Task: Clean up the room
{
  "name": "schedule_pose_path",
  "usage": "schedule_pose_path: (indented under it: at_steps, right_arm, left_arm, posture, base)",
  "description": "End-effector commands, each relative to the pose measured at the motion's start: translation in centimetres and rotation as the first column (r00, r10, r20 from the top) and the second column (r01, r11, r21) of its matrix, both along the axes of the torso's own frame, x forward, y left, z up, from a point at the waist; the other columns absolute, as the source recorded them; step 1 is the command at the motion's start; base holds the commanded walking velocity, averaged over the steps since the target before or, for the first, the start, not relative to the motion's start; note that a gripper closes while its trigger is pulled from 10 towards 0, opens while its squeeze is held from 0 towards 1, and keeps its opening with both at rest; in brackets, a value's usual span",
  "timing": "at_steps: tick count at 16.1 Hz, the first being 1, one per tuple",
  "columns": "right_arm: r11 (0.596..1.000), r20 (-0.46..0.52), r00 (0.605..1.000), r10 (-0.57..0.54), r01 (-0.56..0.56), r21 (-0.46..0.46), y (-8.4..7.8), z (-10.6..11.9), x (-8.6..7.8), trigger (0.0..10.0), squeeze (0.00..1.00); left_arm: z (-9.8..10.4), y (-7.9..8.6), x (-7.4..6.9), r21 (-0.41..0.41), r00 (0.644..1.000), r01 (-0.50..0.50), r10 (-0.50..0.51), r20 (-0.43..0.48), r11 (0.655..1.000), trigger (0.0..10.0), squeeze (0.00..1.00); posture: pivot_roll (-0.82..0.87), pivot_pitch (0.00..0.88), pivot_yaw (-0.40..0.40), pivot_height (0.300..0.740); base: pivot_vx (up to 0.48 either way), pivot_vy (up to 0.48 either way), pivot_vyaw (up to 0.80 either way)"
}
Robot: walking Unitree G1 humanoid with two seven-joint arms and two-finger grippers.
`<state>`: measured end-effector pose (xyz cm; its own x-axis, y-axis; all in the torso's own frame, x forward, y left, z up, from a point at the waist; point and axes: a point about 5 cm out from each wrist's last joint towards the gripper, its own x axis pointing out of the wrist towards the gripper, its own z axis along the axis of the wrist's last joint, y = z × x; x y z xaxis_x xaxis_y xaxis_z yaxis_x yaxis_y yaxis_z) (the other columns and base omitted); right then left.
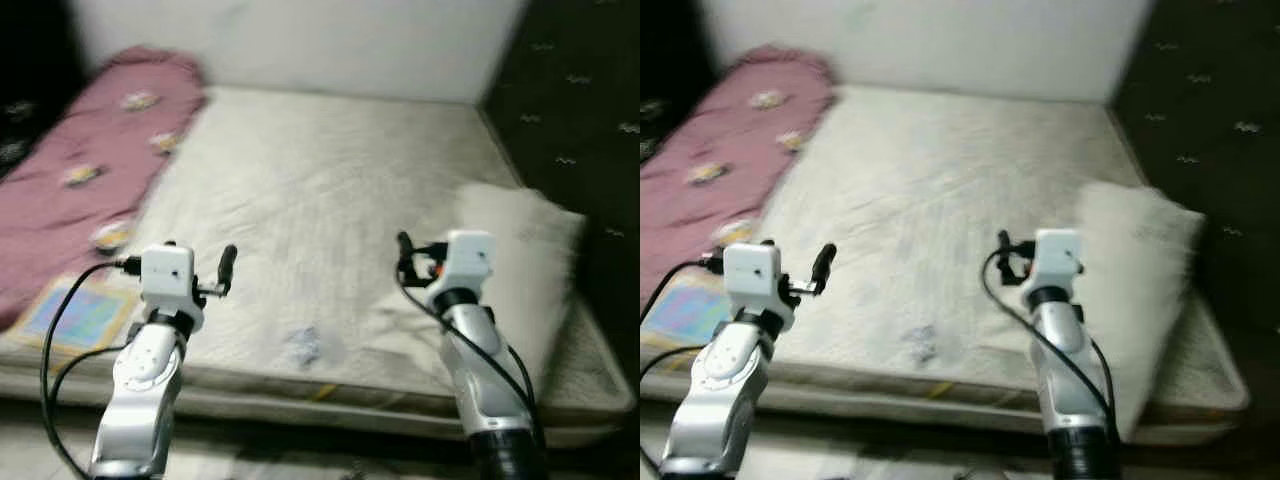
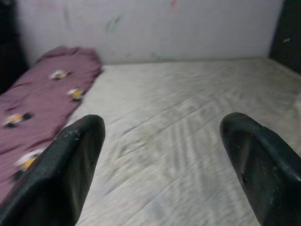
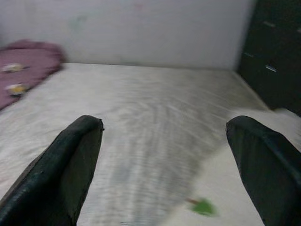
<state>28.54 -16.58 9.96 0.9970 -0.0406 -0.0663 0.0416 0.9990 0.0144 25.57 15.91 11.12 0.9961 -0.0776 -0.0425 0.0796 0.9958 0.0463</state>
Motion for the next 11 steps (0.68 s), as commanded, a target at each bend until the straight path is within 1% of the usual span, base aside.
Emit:
schedule_pose_path:
  at_steps: [1,3,4,5,9,11]
  right_arm:
    - [1.0,0.002,1.0,-0.014,0.014,-0.01,-0.15,0.27,0.23,10.0,0.0]
    - [1.0,0.005,1.0,-0.008,0.008,0.015,-0.08,0.26,0.28,10.0,0.0]
    - [0.999,-0.009,1.0,0.003,-0.003,0.04,0.05,0.14,0.29,10.0,0.0]
    - [1.0,-0.009,1.0,-0.001,0.001,0.029,0.01,0.12,0.26,10.0,0.0]
    - [0.999,-0.008,1.0,0.002,-0.002,0.038,0.02,0.1,0.24,10.0,0.0]
    - [0.999,-0.001,1.0,0.012,-0.012,0.032,0.09,0.25,0.28,10.0,0.0]
  left_arm:
    - [-0.04,-0.08,-0.09,-0.002,1.0,0.008,-0.008,-0.007,1.0,10.0,0.0]
    - [-0.19,-0.16,-0.06,-0.012,1.0,0.012,-0.013,-0.02,1.0,10.0,0.0]
    - [-0.14,-0.22,-0.05,-0.012,1.0,0.018,-0.019,-0.016,1.0,10.0,0.0]
    - [-0.14,-0.31,-0.05,-0.014,1.0,0.018,-0.019,-0.018,1.0,10.0,0.0]
    - [-0.19,-0.32,-0.05,-0.014,1.0,0.018,-0.018,-0.021,1.0,10.0,0.0]
    - [-0.06,-0.32,0.03,-0.011,1.0,0.018,-0.019,-0.016,1.0,10.0,0.0]
  posture:
    - [0.0,0.0,-0.06,0.74]
    - [0.0,0.0,-0.062,0.74]
    - [0.0,0.0,-0.062,0.74]
    - [0.0,0.0,-0.063,0.74]
    - [0.0,0.0,-0.064,0.74]
    - [0.0,0.0,-0.07,0.74]
  base:
    - [0.0,0.0,0.0]
    - [0.0,0.0,0.0]
    - [0.0,0.341,0.0]
    - [0.0,0.48,-0.46]
    - [0.0,0.48,-0.76]
    - [0.0,0.48,0.0]
